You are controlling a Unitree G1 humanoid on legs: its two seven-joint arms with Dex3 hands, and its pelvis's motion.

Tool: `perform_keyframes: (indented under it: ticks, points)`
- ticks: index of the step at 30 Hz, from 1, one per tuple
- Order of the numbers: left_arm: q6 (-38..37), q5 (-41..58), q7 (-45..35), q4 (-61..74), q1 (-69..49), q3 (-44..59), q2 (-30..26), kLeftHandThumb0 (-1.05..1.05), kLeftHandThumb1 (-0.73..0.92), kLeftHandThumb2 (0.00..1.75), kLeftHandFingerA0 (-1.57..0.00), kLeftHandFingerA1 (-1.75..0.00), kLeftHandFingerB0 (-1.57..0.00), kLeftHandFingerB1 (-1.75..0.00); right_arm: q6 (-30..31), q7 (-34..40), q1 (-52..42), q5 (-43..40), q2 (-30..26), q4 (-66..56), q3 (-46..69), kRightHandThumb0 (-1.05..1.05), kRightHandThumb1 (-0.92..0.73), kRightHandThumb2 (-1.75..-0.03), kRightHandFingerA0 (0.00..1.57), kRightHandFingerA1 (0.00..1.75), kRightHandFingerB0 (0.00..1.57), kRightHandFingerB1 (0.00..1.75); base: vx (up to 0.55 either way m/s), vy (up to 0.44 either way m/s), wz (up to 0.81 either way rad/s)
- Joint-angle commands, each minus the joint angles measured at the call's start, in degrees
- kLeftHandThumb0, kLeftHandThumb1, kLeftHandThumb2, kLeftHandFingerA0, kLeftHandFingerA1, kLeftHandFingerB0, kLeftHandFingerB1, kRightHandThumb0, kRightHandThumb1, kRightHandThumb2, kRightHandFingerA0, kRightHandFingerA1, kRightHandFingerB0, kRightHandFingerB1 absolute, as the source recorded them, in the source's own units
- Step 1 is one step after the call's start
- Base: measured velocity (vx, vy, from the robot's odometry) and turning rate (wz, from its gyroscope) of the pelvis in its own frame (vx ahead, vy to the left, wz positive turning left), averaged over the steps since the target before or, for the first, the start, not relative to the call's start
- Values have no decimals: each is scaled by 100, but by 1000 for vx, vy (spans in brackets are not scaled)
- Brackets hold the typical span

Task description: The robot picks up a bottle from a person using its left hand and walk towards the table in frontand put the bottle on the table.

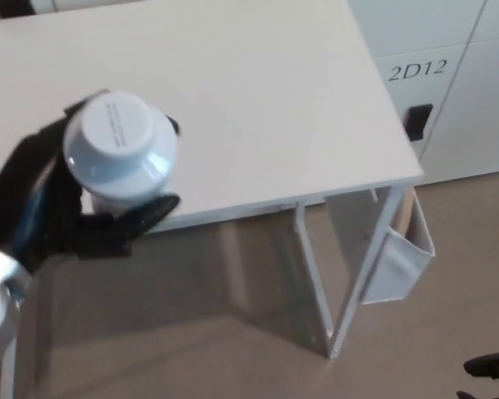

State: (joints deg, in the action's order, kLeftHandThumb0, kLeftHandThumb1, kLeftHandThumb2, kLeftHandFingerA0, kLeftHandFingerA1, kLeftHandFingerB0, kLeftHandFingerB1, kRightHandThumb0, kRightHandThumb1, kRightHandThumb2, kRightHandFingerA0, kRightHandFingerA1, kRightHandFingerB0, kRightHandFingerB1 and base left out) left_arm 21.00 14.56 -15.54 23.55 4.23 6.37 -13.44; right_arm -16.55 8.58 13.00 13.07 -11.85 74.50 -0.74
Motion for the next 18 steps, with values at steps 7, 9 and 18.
perform_keyframes:
  ticks: [7, 9, 18]
  points:
    - [5, 10, 182, -1026, 544, 281, 118, -10, 78, 85, -107, -153, -73, -107, 55, 15, -84, -14, -110, 17, -11, -40, -50, -64, 61, 68, 59, 64, 28, -7, 2]
    - [-70, 10, 181, -1301, 657, 294, 158, -9, 80, 82, -105, -153, -72, -108, 42, 10, -86, -45, -100, 24, 16, -39, -48, -65, 62, 70, 60, 65, 0, 0, 0]
    - [171, 247, 330, -2737, 1453, 598, 442, -15, 83, 68, -89, -164, -65, -98, 65, 58, -162, 23, -57, 22, -69, -39, -50, -65, 62, 71, 60, 65, 28, 151, 7]
